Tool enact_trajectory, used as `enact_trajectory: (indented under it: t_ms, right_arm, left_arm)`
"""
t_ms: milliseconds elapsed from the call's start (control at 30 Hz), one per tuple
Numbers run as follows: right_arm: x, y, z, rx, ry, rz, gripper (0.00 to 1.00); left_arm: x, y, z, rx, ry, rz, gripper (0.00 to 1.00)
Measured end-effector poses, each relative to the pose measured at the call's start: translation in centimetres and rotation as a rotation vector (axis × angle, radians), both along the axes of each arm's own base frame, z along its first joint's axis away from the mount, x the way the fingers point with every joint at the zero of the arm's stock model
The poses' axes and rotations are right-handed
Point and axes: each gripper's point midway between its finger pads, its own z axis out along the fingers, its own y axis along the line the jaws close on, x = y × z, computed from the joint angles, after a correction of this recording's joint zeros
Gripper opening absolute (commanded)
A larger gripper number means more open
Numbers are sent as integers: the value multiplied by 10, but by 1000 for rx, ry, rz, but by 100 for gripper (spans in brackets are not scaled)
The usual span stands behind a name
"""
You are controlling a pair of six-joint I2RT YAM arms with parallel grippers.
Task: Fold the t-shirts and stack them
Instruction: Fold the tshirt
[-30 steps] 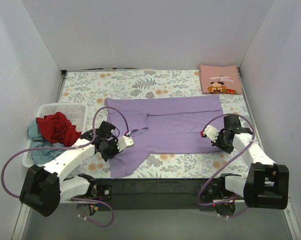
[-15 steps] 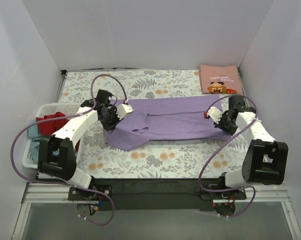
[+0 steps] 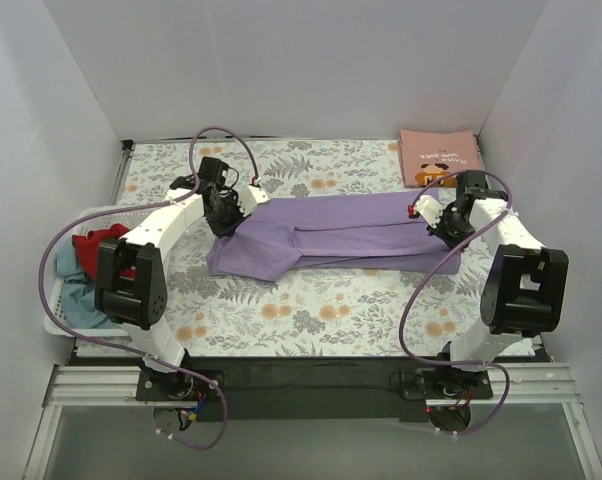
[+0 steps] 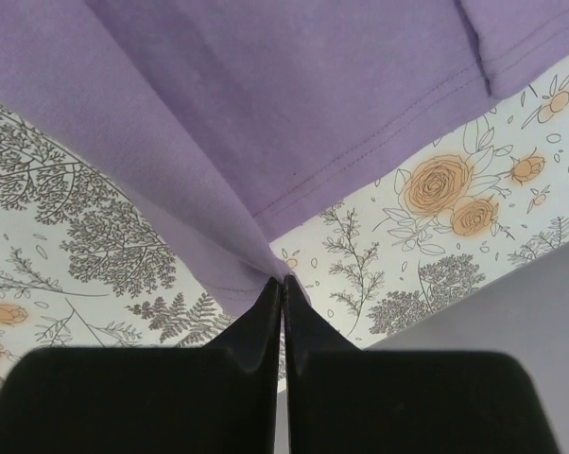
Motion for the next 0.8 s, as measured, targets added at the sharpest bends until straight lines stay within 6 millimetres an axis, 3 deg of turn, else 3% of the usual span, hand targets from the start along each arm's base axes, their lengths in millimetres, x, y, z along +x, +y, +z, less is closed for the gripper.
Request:
enact_trajectory:
  t_ms: [233,467,800]
  right_arm:
    - [11,0,-14,6,45,2,1]
    - [31,-1,-12,8,29,5,1]
    - [39,-2,-23,11,55,5,1]
  left_arm:
    - [22,-2,-12,12,-6,0,0]
    - [44,1,-13,12,-38,10,0]
    - [54,1,-23,13,-35,14,0]
